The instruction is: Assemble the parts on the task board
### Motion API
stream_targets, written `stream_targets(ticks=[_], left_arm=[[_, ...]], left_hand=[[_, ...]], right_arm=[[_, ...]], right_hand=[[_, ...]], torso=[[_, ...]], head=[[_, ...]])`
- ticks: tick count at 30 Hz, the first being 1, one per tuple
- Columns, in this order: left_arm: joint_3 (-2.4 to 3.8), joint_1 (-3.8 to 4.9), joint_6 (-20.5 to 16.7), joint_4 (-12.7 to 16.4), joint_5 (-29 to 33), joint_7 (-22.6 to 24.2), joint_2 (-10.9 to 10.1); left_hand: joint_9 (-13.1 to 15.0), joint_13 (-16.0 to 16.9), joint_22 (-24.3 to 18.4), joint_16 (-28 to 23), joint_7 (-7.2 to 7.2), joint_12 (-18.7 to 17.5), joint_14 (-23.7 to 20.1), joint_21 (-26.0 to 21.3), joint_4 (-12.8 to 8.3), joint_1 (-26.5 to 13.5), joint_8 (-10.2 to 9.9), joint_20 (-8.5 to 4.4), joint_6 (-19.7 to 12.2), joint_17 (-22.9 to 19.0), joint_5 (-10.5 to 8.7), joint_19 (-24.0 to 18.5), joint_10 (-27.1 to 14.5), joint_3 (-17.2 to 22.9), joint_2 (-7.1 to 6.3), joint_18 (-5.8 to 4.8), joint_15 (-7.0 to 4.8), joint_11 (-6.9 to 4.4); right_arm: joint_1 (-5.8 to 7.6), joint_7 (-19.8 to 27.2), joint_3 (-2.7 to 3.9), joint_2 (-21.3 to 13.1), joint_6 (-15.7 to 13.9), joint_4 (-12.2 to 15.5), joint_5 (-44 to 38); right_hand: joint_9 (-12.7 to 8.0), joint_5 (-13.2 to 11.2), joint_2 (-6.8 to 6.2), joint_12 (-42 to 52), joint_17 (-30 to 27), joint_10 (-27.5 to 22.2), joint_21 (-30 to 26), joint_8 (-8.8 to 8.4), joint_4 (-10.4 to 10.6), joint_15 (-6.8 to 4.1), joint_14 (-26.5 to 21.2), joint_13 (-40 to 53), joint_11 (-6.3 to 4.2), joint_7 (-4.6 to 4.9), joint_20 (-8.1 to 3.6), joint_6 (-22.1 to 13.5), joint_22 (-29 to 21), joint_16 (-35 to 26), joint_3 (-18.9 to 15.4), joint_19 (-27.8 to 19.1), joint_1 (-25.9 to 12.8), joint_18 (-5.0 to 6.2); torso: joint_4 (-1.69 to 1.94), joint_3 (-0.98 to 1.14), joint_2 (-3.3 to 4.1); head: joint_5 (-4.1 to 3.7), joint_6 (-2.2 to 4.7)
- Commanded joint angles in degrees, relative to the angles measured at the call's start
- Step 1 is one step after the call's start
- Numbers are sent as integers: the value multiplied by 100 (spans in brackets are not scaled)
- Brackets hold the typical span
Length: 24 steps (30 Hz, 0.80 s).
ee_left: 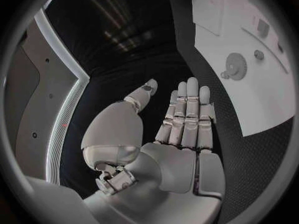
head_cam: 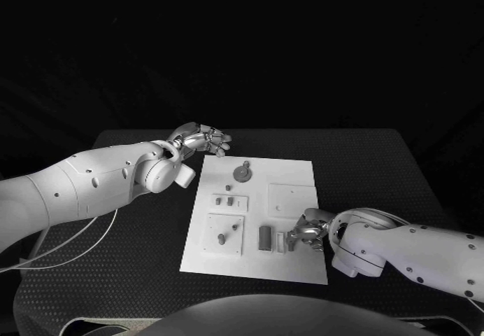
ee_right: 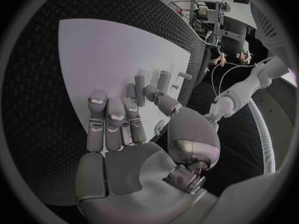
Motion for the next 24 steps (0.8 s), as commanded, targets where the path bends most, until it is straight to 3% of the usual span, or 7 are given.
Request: stream_targets(ticks=[1,24], left_arm=[[4,7,79,18,14,36,17],[3,9,86,17,14,24,6]], left_hand=[[-8,8,7,-33,-12,-18,43,-37,11,-33,27,4,-38,8,-22,20,-2,-3,-2,76,-7,48],[-10,11,15,-44,-11,-22,45,-43,1,-28,30,5,-39,21,-23,22,-2,-5,-4,75,-6,49]], right_arm=[[-4,-1,-1,63,-16,-34,277],[-5,19,-4,237,217,-125,390]], right_hand=[[10,7,-76,-19,-11,14,23,21,-3,-11,-10,-2,-14,5,5,30,-5,-20,-41,33,-5,173],[4,53,-94,-24,6,3,17,21,-19,-11,-9,14,-10,9,0,15,-10,-31,-151,31,-47,173]], torso=[[2,-3,-1],[3,0,0]], head=[[-11,-8],[11,-21]])
